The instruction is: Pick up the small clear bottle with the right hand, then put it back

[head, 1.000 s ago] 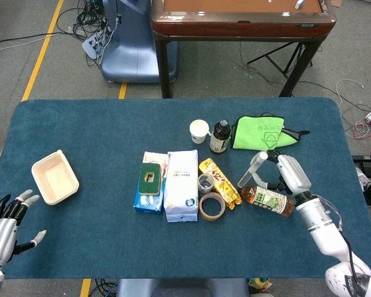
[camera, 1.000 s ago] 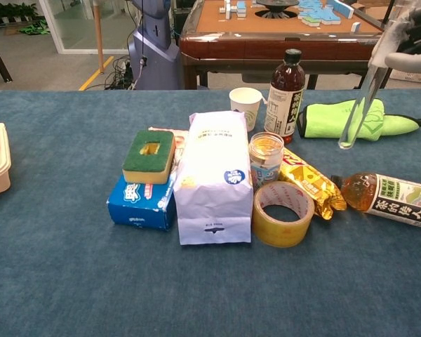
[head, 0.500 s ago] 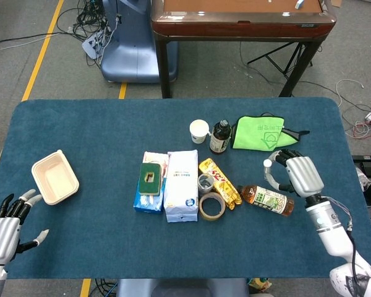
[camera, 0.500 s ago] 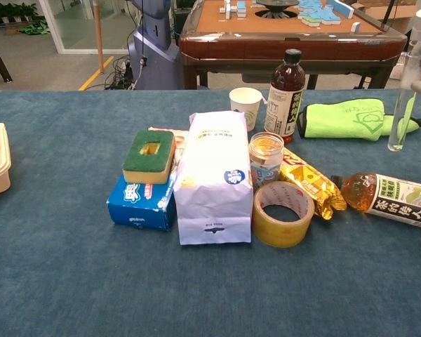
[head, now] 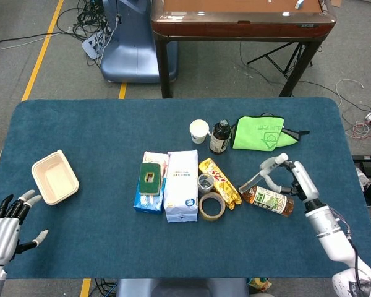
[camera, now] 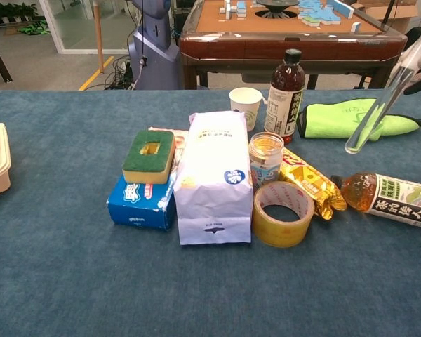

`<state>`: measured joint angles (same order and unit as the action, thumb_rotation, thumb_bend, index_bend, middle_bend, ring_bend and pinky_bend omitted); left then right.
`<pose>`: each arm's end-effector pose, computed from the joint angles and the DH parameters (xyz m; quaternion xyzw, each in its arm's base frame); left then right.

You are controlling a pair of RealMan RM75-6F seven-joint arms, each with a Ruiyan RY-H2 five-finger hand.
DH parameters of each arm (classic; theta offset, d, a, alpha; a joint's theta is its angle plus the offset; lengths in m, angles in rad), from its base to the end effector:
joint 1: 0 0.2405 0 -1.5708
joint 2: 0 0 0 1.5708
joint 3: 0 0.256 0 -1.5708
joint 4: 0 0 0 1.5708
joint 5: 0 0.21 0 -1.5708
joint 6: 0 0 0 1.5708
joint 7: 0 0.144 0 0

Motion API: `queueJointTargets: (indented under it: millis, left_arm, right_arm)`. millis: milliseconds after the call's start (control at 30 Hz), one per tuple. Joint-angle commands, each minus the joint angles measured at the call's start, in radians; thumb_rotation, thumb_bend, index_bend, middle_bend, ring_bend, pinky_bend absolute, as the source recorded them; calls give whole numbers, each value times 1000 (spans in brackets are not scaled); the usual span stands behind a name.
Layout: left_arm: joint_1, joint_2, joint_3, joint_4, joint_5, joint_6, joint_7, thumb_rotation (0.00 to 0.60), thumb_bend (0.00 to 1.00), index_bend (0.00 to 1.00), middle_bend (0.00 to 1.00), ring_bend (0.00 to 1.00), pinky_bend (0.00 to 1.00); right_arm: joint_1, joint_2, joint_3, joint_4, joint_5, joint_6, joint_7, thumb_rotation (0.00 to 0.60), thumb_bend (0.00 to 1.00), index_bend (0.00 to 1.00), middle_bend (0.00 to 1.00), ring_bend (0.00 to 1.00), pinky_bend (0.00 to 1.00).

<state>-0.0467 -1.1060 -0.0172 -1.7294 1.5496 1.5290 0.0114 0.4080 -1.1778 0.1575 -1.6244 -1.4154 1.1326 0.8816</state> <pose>-0.2885 0.1611 0.1524 -0.5823 -0.4122 -0.4171 0.5630 -0.2417 -0.2895 0.1114 0.4384 -0.6460 0.5724 0.2509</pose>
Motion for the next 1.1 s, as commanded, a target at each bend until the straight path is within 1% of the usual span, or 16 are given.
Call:
queueJointTargets:
  millis: [33,67,133,167,267,367,467,533,600,667,767,900,1000,1100]
  left_arm:
    - [0,0,0,1,0,1,-1,600,229,173,94,159,4]
    - [0,1,0,1,0,1,-2,600,229,173,94,159,4]
    - [0,1,0,2,0,1,-2,600,229,173,93,159,5]
    - [0,1,0,2,0,0,-2,600,229,173,93,159,5]
    - [0,0,0,2,0,0,-2,600,229,174,94,159,4]
    - [0,1,0,3,1,1,-5,600,229,173,93,159,5]
    - [0,1,0,4,0,0,-5,600,229,173,94,159,5]
    - [0,1,1,4,0,1,-5,600,229,173,94,159,5]
    - [1,2,1,4,0,2,-6,600,229,173,94,159,5]
    - [1,3,2,3,0,2,-5,600,230,173,94,159,5]
    - [2,5,3,1,0,1,-5,600,230,173,94,159,5]
    - [1,6,2,-3,0,0,-1,600,230,173,94,159,4]
    - [-1,7,3,-6,1,-2,2,600,229,173,93,159,4]
    - [-2,8,2,-8,-1,-4,4,600,230,173,93,159,5]
  right_arm:
    - [-12,-27,-2,78,-50,62,-249,600,520,556,428,285,298]
    - [-16,-47,0,102,-58,95,-340,600,520,558,430,285,298]
    - [-21,-72,2,124,-67,132,-435,600,520,562,432,285,298]
    - [-24,-83,5,127,-67,148,-462,600,520,564,433,285,298]
    - [-26,-89,7,121,-63,156,-463,600,520,565,433,285,298]
    - [-28,-68,5,68,-45,120,-323,600,520,565,433,285,300]
    - [-24,-42,1,37,-43,84,-196,600,520,565,433,285,306]
    - [-20,-31,-4,30,-49,68,-150,600,520,565,433,285,306]
    - [-17,-24,-9,35,-60,62,-140,600,520,565,433,285,306]
    - [-18,-32,-7,58,-67,80,-190,600,520,565,433,285,306]
    - [-25,-66,-2,115,-84,139,-341,600,520,565,433,285,306]
    - [-29,-96,0,169,-93,182,-492,600,520,565,433,285,306]
    - [-32,-105,5,185,-84,194,-530,600,520,565,433,285,306]
    - [-36,-110,10,192,-79,209,-542,600,521,565,433,285,306]
